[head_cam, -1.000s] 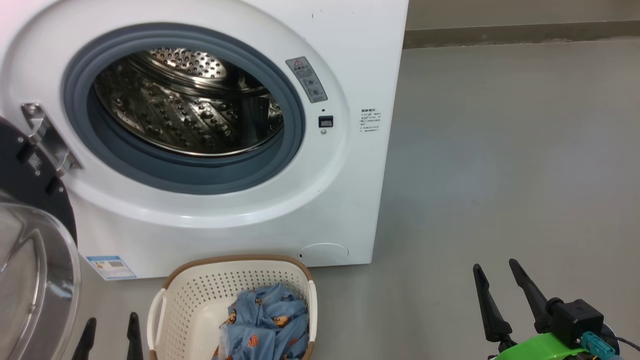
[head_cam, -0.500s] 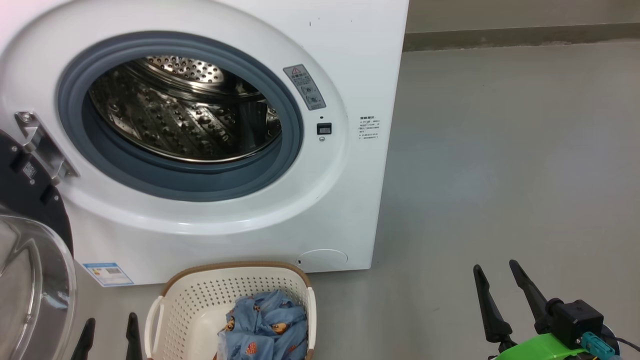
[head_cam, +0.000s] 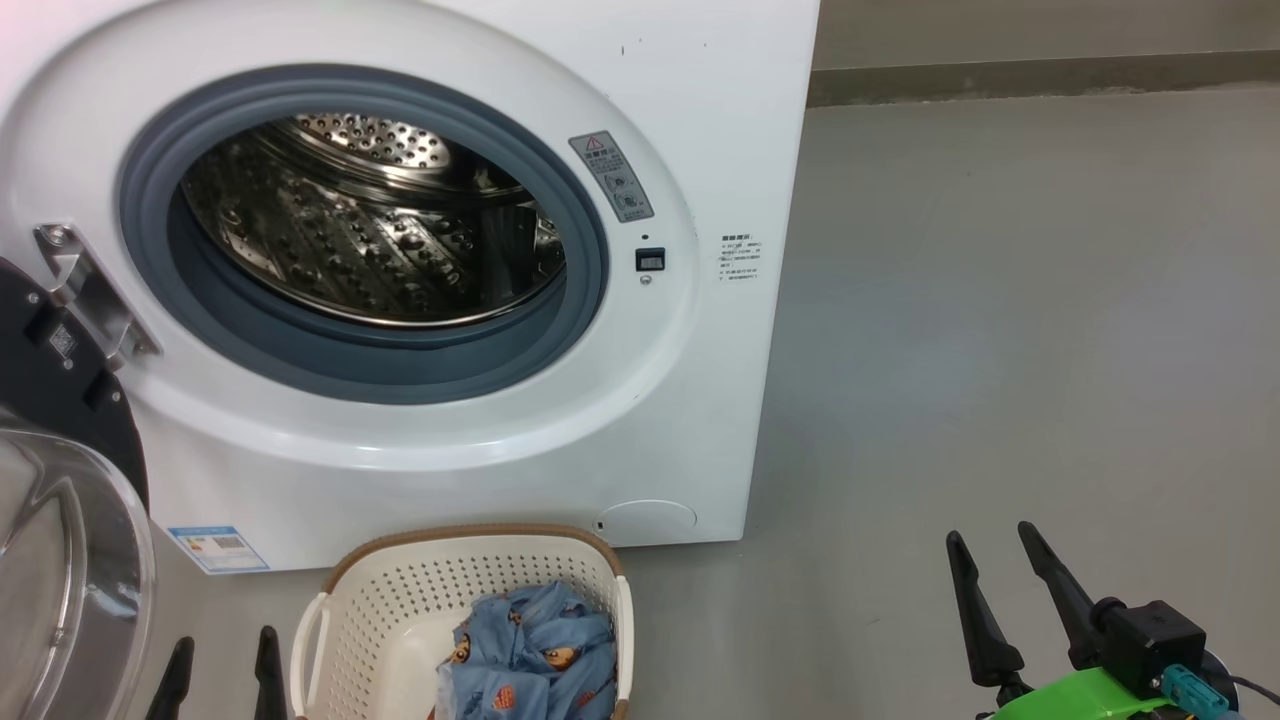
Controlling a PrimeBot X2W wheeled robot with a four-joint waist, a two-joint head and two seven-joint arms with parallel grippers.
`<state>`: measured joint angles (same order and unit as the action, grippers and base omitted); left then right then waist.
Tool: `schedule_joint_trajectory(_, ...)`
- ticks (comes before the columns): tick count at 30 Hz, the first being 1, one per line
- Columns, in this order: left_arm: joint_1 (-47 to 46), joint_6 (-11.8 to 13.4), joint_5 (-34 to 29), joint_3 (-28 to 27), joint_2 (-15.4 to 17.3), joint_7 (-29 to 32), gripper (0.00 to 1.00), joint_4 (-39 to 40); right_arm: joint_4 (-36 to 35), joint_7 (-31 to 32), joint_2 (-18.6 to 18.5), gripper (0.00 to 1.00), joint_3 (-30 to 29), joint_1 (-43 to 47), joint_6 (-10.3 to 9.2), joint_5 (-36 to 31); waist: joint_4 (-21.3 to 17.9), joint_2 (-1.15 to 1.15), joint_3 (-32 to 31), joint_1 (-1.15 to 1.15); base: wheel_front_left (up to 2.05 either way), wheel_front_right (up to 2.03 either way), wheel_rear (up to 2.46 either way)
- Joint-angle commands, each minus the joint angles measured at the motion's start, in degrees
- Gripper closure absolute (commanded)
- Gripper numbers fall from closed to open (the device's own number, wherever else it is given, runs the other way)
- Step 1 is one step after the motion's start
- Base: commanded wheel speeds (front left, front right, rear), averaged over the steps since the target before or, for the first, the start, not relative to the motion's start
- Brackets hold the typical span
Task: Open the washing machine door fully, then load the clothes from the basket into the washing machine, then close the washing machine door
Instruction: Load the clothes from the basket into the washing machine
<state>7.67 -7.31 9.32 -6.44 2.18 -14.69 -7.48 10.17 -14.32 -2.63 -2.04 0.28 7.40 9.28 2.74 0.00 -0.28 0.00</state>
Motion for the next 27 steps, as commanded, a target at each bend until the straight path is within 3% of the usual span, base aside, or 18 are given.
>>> schedule_joint_trajectory(1,-1.76,-0.13,0.34,-1.60,0.72,-0.31,0.00,1.08,-1.07,-0.68,-0.25,0.00,1.52,-0.63,0.09,0.25,0.01,0.00,0.05,0.00,0.00,0.00,0.00)
schedule_joint_trajectory(13,-1.71,-0.15,1.12,-0.93,0.71,-0.31,0.00,0.45,-1.00,-0.68,-0.25,0.00,1.56,-0.87,0.09,0.22,-0.16,0.00,1.41,0.00,0.00,0.00,0.00)
schedule_joint_trajectory(27,-4.81,-0.16,3.38,2.33,0.70,-0.31,0.00,-5.25,-1.53,-0.68,-0.25,0.00,1.75,-3.31,0.09,0.34,-2.14,0.00,9.54,0.00,0.00,0.00,0.00)
